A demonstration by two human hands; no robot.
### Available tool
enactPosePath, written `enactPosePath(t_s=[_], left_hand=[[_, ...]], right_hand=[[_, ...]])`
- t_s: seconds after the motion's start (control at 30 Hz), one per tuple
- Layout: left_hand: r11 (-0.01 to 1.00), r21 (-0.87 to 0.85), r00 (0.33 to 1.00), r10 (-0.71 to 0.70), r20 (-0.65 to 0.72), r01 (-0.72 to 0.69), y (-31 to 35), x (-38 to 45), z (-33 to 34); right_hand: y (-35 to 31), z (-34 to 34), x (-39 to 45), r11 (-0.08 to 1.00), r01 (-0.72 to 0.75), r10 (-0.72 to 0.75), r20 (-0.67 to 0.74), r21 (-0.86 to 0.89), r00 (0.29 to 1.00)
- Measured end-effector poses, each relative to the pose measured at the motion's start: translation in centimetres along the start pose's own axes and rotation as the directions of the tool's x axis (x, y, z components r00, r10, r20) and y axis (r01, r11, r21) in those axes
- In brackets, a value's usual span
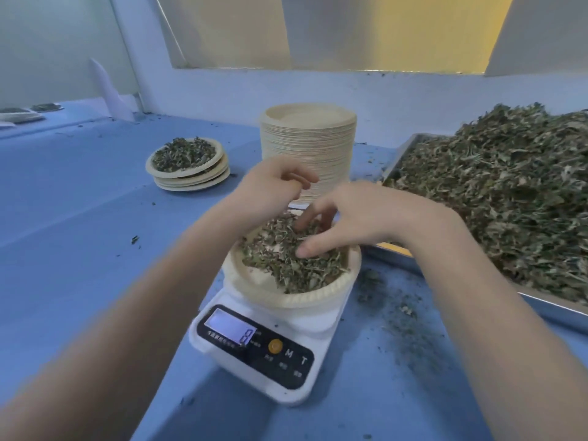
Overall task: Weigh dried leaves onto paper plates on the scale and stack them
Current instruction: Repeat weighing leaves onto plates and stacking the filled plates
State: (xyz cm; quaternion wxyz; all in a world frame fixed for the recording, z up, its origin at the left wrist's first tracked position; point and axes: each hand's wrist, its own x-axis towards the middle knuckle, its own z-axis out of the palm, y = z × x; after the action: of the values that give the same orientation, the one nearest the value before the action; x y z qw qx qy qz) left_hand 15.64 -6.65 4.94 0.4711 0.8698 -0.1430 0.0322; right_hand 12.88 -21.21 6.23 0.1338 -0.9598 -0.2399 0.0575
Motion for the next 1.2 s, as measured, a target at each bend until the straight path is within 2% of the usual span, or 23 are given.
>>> enactPosePath(t_s=[0.1, 0.2, 0.33, 0.43, 0.8, 1.2], left_hand=[[0.999, -0.036, 0.997, 0.009, -0.072, -0.011, -1.0, -0.9, -0.8], [0.998, -0.052, 0.991, 0.024, -0.129, -0.031, -1.6, -1.3, -1.2], [0.996, -0.084, 0.978, 0.025, -0.206, -0.044, -1.9, -1.5, -1.5], [0.994, -0.101, 0.967, 0.023, -0.252, -0.050, -1.8, -1.5, -1.4], [0.991, -0.128, 0.966, 0.011, -0.259, -0.046, -2.1, -1.5, -0.6], [0.988, -0.138, 0.964, 0.029, -0.263, -0.067, -2.1, -1.8, -0.6]], right_hand=[[-0.4, 0.7, 0.6, 1.000, -0.010, 0.010, -0.033, -0.011, 0.999], [-0.6, 0.9, 0.8, 1.000, 0.026, -0.024, -0.194, 0.005, 0.981], [-0.4, 0.2, 0.4, 0.959, 0.130, -0.015, -0.416, 0.251, 0.909], [-0.3, -0.4, 0.0, 0.928, 0.188, 0.006, -0.520, 0.321, 0.854], [-0.4, -1.0, -0.5, 0.928, 0.157, 0.057, -0.547, 0.337, 0.835], [-1.1, -1.1, -0.8, 0.941, 0.171, 0.013, -0.536, 0.291, 0.844]])
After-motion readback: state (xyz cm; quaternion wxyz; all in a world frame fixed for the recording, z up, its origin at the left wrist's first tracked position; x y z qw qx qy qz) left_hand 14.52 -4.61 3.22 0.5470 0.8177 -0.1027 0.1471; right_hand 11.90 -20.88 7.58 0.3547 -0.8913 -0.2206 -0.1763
